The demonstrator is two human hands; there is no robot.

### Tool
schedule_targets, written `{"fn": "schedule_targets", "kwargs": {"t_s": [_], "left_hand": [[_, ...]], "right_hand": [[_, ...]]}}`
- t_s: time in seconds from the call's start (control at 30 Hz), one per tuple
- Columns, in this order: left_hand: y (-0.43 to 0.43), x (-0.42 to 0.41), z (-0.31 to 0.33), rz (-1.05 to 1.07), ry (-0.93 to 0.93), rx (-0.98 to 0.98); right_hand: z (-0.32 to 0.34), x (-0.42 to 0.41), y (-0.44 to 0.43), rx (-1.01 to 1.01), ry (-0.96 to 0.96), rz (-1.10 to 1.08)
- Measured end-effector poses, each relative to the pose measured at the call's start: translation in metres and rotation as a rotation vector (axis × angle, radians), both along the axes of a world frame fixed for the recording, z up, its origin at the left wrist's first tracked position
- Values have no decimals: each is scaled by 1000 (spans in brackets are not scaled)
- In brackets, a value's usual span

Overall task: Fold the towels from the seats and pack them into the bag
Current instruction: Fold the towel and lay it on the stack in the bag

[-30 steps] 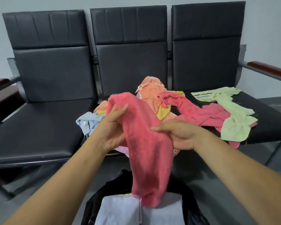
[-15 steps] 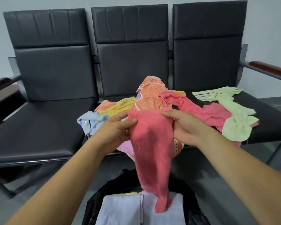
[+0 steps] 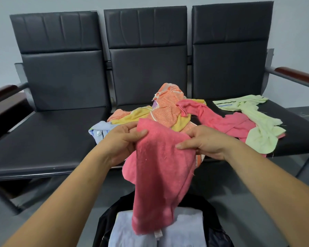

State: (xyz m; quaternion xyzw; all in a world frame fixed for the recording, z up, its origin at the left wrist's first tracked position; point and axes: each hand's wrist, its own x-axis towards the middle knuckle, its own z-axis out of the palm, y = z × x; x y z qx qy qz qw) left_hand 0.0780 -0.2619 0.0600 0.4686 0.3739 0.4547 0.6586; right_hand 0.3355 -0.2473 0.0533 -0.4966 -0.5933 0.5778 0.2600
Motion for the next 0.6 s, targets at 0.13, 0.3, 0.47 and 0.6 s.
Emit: {"fn": "schedule_targets", "kwargs": {"t_s": [0.13,0.3,0.47,0.6], "left_hand": [[3,-6,-4,108,231,110],[4,-6,-3,262,409,166],[8,-5,-3,317,309,-28],[2,-8,-2,-8,201,-33]], "right_hand": [[-3,0,2,5,30,-56],[-4,0,6,-57,284,-138],[6,7,5,-160,642,-114],[0,5,5,18,48,-34]]}}
